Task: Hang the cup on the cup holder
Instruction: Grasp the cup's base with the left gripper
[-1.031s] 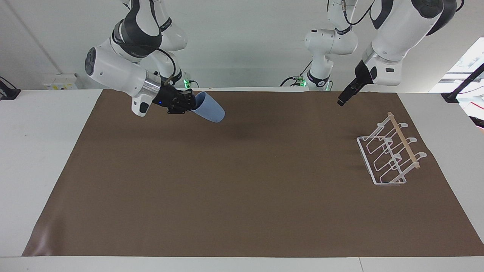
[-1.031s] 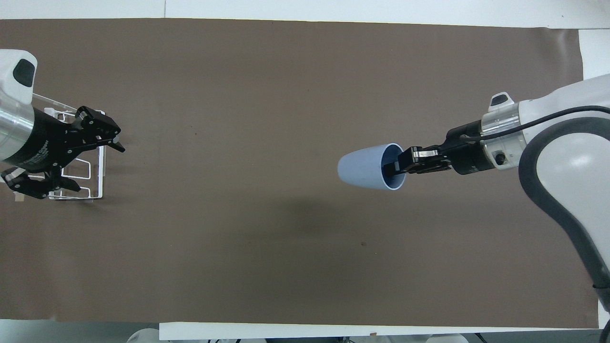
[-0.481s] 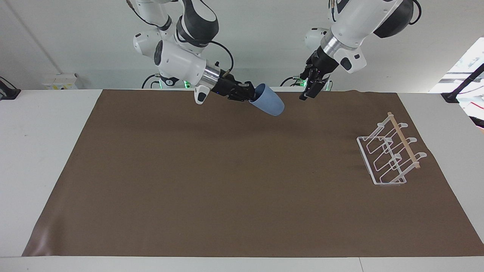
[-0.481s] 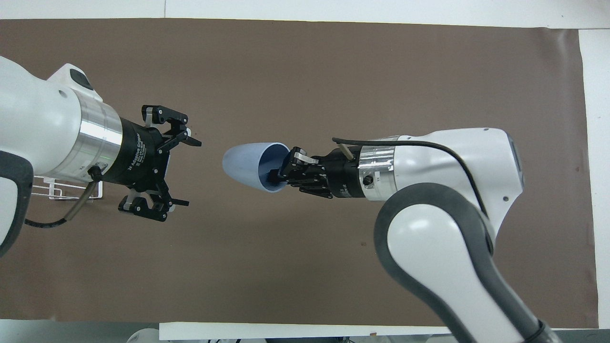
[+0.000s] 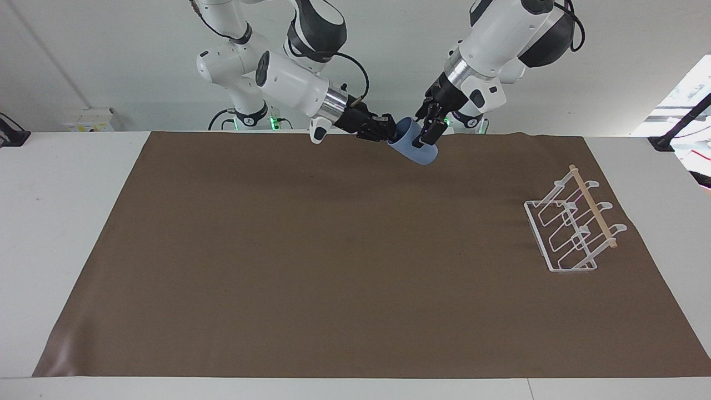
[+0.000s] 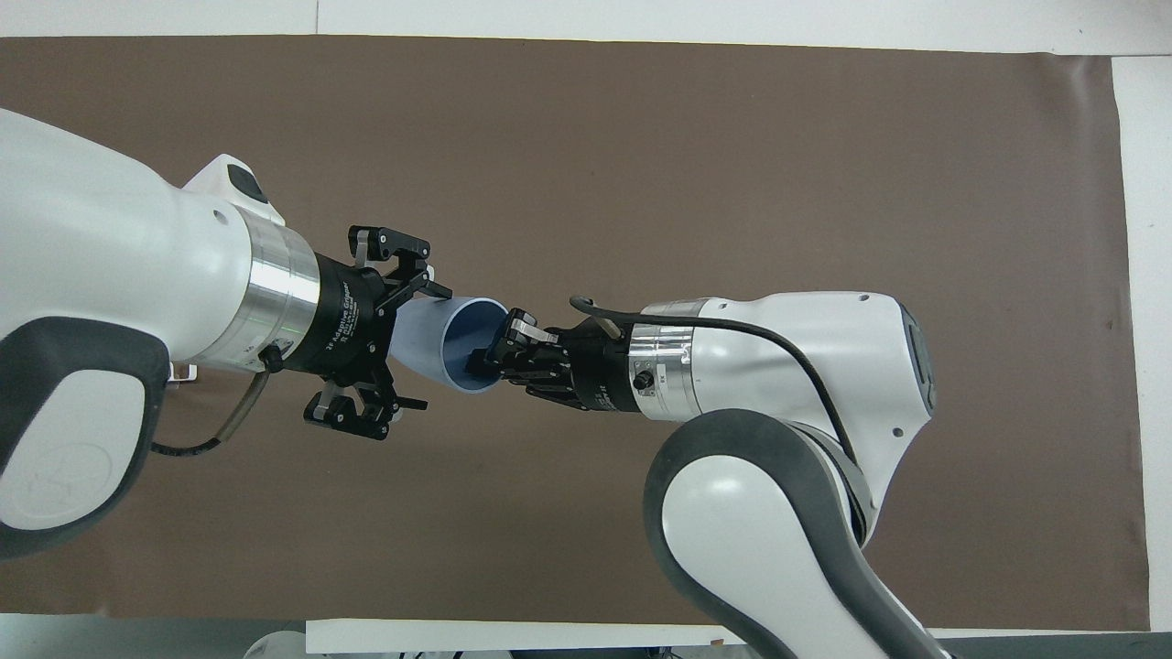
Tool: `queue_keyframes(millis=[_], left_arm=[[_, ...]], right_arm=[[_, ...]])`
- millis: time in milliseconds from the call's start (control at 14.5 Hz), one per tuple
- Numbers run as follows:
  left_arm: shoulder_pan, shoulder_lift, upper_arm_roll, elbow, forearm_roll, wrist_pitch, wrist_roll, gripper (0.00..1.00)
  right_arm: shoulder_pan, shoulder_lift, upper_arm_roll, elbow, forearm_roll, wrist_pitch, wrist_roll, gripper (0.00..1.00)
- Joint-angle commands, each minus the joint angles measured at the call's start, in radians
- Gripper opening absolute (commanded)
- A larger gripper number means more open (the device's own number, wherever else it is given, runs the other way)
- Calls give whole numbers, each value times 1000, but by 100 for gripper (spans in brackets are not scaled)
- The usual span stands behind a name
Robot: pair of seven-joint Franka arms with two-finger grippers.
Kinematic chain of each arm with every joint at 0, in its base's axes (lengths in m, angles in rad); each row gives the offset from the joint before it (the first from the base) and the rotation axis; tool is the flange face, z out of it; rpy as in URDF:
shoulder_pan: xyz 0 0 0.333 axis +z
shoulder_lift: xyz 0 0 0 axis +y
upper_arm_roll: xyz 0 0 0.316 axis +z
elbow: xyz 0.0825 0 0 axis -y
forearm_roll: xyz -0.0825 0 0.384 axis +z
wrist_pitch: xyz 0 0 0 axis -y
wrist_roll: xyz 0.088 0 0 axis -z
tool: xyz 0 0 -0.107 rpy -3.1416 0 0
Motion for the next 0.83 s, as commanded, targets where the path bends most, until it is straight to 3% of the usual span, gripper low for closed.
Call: queue_keyframes(millis=[0, 206, 275, 344, 412, 756], left_arm=[[-13, -29, 9, -95, -44, 82, 44, 100], [-11, -22, 9, -102, -65, 122, 58, 99], [-5, -22, 9, -103, -65, 116, 61, 81], [-4, -22, 11, -103, -65, 112, 75, 14], [-5, -25, 11, -115, -64, 122, 112, 0], [-1, -22, 11, -106, -85, 110, 117, 0]], right_arm=[[14, -4, -4, 1, 20, 4, 12, 0], [14, -1, -4, 6, 20, 4, 13, 0], [14, 0, -4, 7, 20, 4, 15, 0], [14, 2, -4, 9, 20, 4, 15, 0], [12, 2, -4, 9, 20, 4, 15, 0], [12, 6, -4, 15, 19, 9, 42, 0]])
